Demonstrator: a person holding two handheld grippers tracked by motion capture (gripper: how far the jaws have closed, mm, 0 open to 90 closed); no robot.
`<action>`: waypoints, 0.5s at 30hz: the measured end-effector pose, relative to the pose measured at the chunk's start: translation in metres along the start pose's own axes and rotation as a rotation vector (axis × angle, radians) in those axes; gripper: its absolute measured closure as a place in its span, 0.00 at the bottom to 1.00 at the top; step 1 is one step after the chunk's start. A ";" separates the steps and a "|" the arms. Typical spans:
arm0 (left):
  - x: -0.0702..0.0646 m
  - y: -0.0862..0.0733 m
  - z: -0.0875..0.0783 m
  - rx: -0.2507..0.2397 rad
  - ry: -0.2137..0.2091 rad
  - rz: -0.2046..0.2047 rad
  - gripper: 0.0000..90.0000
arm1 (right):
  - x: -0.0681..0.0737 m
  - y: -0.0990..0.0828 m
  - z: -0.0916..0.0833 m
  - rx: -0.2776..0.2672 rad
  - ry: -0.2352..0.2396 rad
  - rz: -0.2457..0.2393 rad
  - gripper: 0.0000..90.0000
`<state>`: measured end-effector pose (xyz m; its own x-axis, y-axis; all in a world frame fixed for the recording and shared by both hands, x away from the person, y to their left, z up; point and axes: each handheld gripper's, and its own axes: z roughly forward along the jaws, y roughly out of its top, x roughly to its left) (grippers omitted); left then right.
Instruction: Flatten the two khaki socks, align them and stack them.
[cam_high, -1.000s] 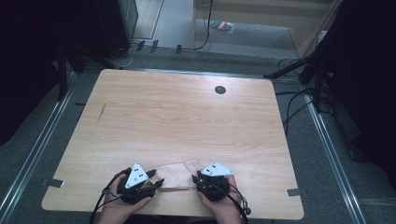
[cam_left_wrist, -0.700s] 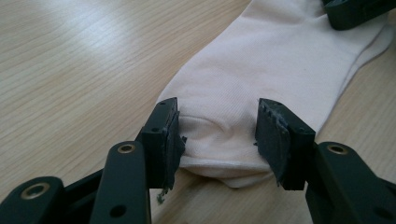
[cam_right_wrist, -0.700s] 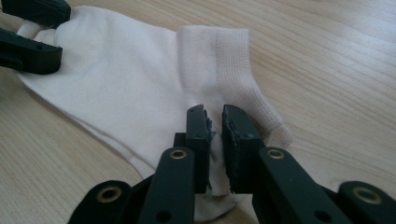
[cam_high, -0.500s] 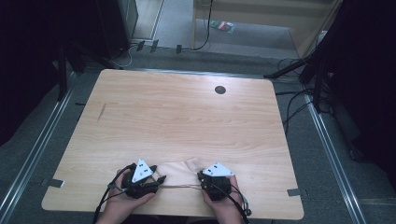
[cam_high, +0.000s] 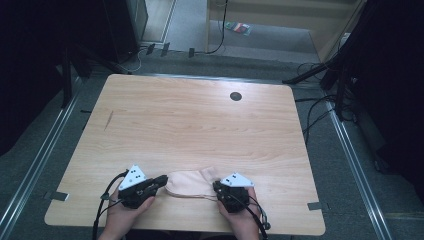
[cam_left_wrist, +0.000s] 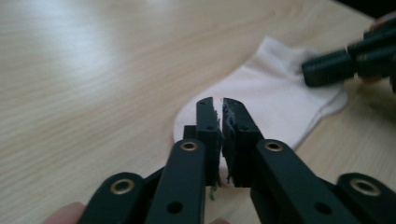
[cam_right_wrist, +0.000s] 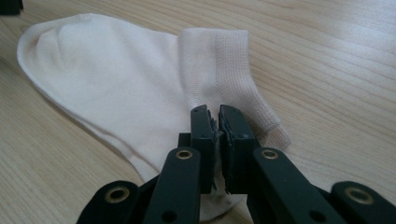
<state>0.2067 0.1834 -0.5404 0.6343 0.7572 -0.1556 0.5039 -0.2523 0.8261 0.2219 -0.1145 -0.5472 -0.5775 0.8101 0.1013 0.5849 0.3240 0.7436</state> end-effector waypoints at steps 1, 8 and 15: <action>-0.001 -0.001 0.002 0.024 0.006 0.011 1.00 | 0.000 0.000 0.000 0.000 0.001 -0.003 0.95; -0.006 -0.006 0.012 0.129 0.018 0.047 1.00 | -0.003 -0.002 -0.004 0.008 -0.001 0.006 0.96; -0.006 -0.009 0.011 0.103 0.017 0.040 1.00 | -0.013 -0.003 -0.013 0.005 0.037 0.054 0.88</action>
<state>0.2053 0.1744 -0.5528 0.6452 0.7555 -0.1135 0.5366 -0.3423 0.7713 0.2200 -0.1325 -0.5423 -0.5654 0.8080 0.1658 0.6187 0.2824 0.7331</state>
